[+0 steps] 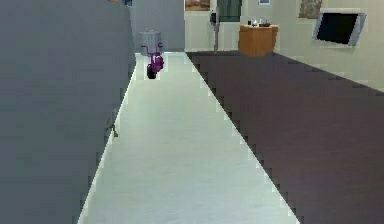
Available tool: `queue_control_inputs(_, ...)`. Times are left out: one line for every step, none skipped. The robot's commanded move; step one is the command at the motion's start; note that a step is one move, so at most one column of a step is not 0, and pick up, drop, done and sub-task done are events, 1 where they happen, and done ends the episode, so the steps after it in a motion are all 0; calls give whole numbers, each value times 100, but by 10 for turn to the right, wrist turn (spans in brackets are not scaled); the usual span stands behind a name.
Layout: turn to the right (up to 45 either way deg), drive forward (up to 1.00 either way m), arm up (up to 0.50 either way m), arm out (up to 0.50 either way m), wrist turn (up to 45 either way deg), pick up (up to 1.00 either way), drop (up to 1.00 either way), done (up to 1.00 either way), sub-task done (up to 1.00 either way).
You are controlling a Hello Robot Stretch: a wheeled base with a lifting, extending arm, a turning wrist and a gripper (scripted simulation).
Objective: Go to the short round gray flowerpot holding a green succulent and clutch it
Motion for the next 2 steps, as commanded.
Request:
queue_control_inputs(450, 0, 0, 0, 0, 0, 0, 0, 0)
queue_control_inputs(450, 0, 0, 0, 0, 0, 0, 0, 0)
